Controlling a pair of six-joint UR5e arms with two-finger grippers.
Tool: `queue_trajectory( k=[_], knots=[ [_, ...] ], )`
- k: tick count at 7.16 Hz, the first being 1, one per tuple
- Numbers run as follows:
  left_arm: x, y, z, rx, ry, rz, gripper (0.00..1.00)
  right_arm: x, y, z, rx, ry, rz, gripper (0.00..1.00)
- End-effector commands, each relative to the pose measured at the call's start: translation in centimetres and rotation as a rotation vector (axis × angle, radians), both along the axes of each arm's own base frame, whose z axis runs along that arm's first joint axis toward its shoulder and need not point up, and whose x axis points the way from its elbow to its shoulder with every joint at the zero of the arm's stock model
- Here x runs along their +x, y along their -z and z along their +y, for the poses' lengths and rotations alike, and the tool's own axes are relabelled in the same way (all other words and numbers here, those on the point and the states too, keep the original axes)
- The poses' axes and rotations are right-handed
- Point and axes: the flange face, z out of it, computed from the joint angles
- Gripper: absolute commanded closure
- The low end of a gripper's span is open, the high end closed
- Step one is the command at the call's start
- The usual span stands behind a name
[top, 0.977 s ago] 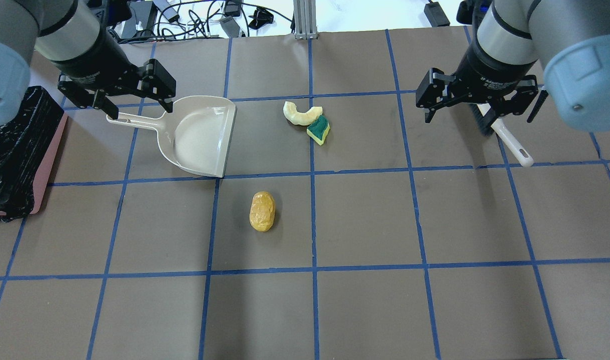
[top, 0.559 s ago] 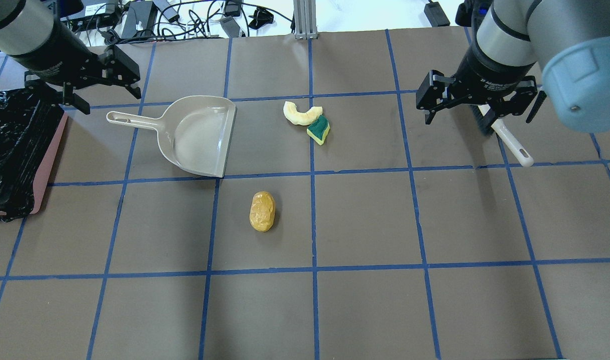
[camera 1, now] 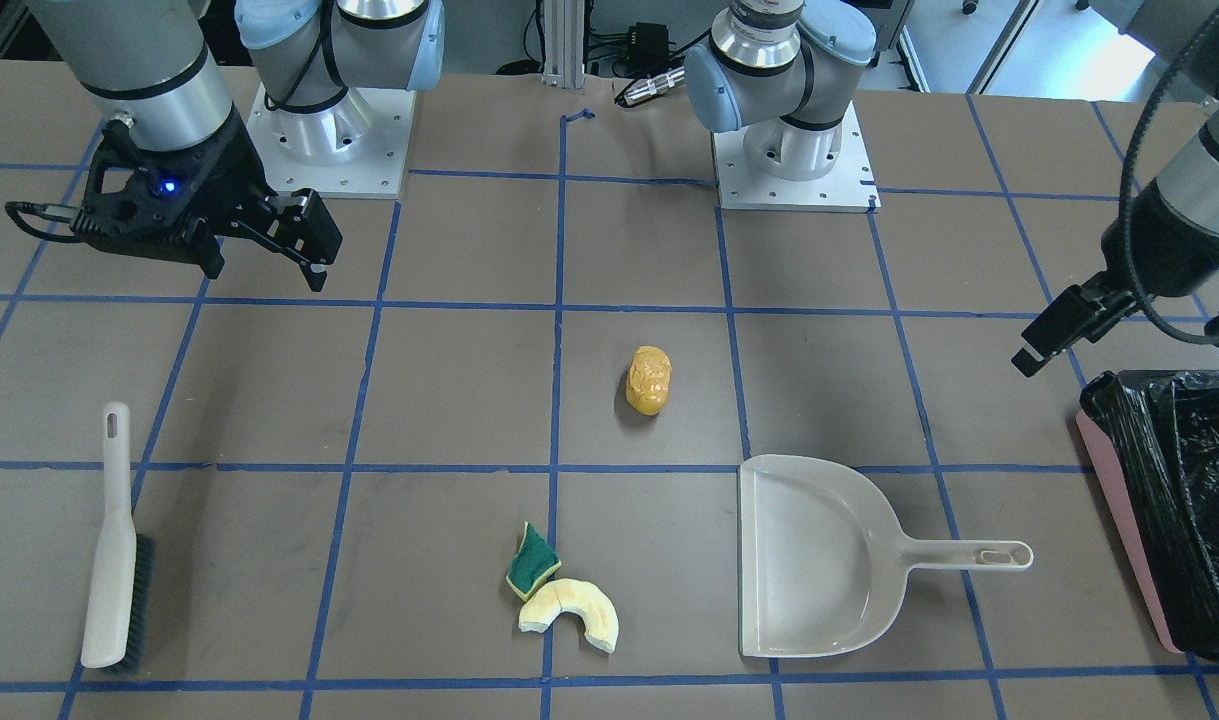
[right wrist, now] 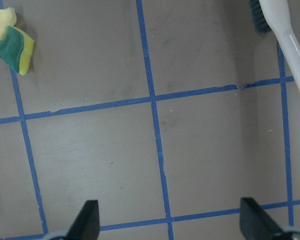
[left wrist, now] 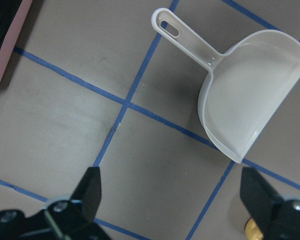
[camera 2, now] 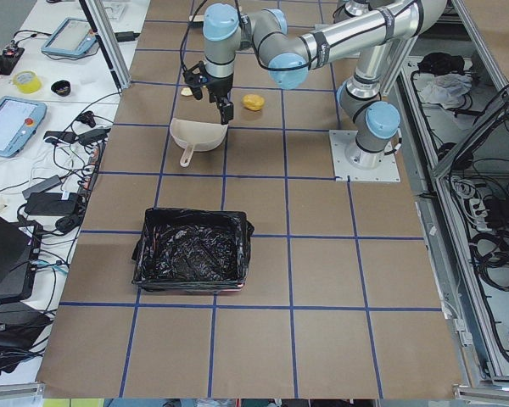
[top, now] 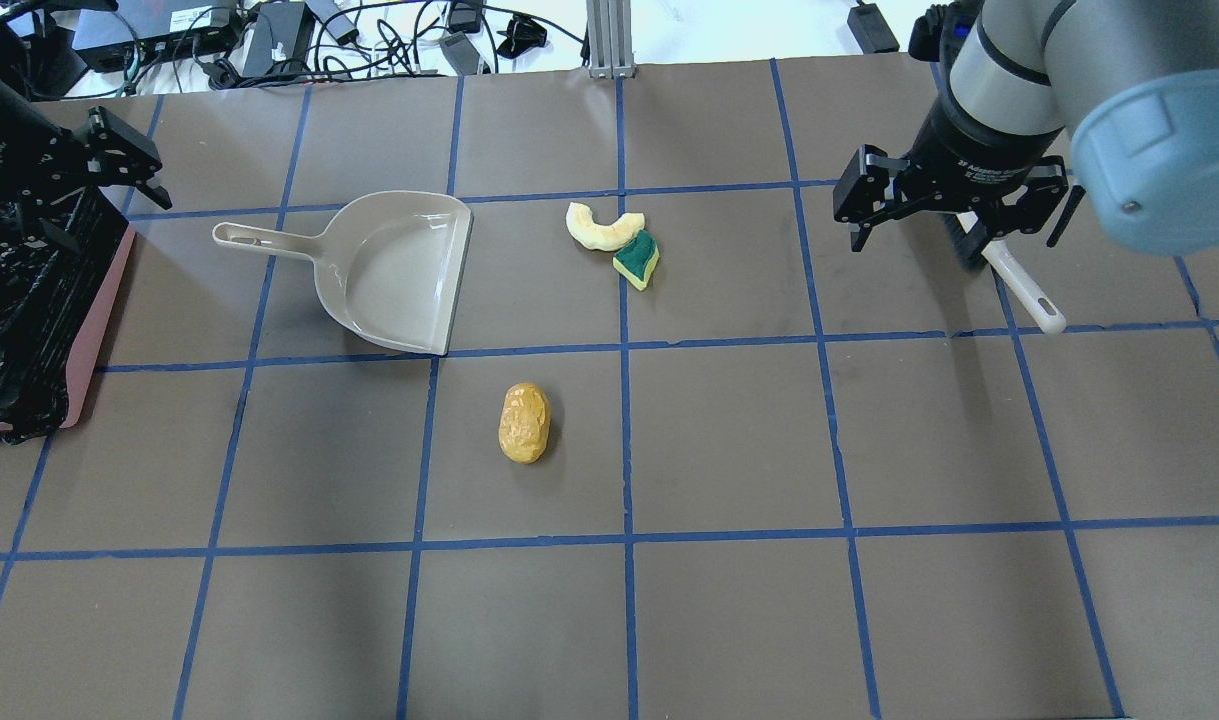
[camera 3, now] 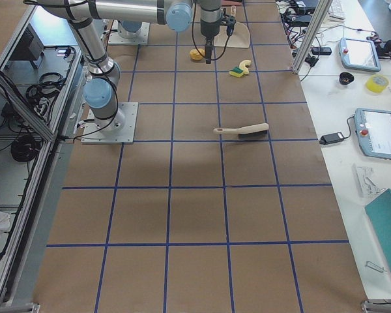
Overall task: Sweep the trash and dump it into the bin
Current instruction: 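Grasp the dustpan handle with left gripper while right gripper grasps the brush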
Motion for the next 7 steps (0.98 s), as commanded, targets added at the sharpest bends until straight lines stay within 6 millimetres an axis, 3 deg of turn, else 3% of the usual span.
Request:
queue_trajectory(
  k=[1,3,4,5,7],
  knots=[
    [2.0,2.9,-2.8,-0.069,-0.253,-0.005,0.00,-3.2,1.9,-2.3,0.005,-0.070,0.000,0.00],
    [2.4,5.4,-4.5,-0.022,-0.663,0.043,0.00,-8.4,4.1,-4.6,0.014,-0.183,0.006,0.00],
    [1.6,6.4,-5.1,0.005,-0.857,0.075,0.00,-10.0,6.3,-6.4,0.012,-0.213,0.016,0.00],
    [-0.5,8.0,-6.2,0.034,-1.025,0.099,0.00,-11.6,7.6,-7.4,0.016,-0.208,0.063,0.00],
    [-1.8,8.1,-9.9,0.006,-1.185,0.057,0.08,-13.7,9.9,-9.4,-0.001,-0.303,0.094,0.00]
  ],
)
